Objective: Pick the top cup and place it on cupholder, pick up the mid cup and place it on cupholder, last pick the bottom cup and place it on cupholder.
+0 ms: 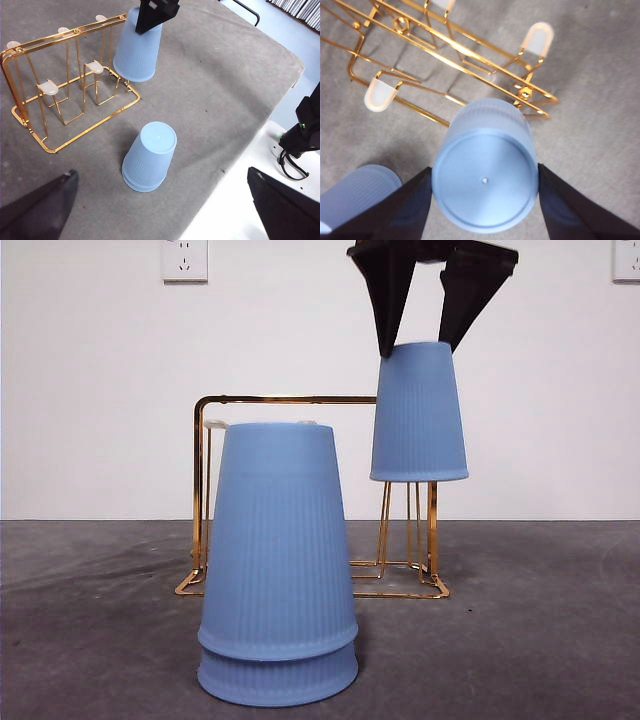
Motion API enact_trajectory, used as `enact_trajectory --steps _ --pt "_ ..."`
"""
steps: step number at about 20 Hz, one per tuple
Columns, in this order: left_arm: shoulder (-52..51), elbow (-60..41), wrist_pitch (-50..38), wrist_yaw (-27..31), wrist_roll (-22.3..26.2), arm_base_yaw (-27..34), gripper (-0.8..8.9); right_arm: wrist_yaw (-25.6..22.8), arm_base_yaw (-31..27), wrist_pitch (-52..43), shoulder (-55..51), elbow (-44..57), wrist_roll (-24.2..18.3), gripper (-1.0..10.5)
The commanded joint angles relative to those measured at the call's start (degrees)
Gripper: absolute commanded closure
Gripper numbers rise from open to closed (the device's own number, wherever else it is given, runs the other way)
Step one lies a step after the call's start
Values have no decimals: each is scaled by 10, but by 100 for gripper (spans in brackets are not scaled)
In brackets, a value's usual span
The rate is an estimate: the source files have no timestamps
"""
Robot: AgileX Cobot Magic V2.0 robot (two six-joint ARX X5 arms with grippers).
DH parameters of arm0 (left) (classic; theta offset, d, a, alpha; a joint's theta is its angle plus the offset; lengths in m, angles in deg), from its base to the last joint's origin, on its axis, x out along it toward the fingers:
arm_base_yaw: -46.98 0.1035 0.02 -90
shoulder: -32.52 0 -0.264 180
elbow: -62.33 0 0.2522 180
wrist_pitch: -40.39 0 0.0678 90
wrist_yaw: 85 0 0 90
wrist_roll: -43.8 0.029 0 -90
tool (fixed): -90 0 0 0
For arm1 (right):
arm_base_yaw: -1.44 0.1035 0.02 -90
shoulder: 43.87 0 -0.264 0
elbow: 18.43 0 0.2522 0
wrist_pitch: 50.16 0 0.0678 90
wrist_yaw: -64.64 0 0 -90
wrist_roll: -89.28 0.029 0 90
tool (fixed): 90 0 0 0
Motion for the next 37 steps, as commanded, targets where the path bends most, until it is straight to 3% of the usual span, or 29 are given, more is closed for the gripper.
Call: enact_trajectory --steps 1,11,12,15,19,25,29,37 --pt "3 9 -6 -3 7 -3 221 4 3 -1 25 -9 0 735" --pt "3 9 -5 -3 8 -3 221 12 4 -31 88 -9 3 733" --pt "3 9 -5 -3 8 -3 221 12 4 -31 88 -9 3 709" --pt "3 9 -6 -3 8 -3 221 12 4 -28 88 -9 3 432" --pt "18 9 -4 -2 -2 -3 220 17 4 -13 52 -15 -7 406" --pt "157 80 52 13 5 -31 220 26 4 46 -106 -13 -34 406" --pt "292 175 113 76 12 -89 220 25 4 46 -227 27 -34 406" --pt "457 251 144 200 40 -217 220 28 4 -120 -537 323 -46 407"
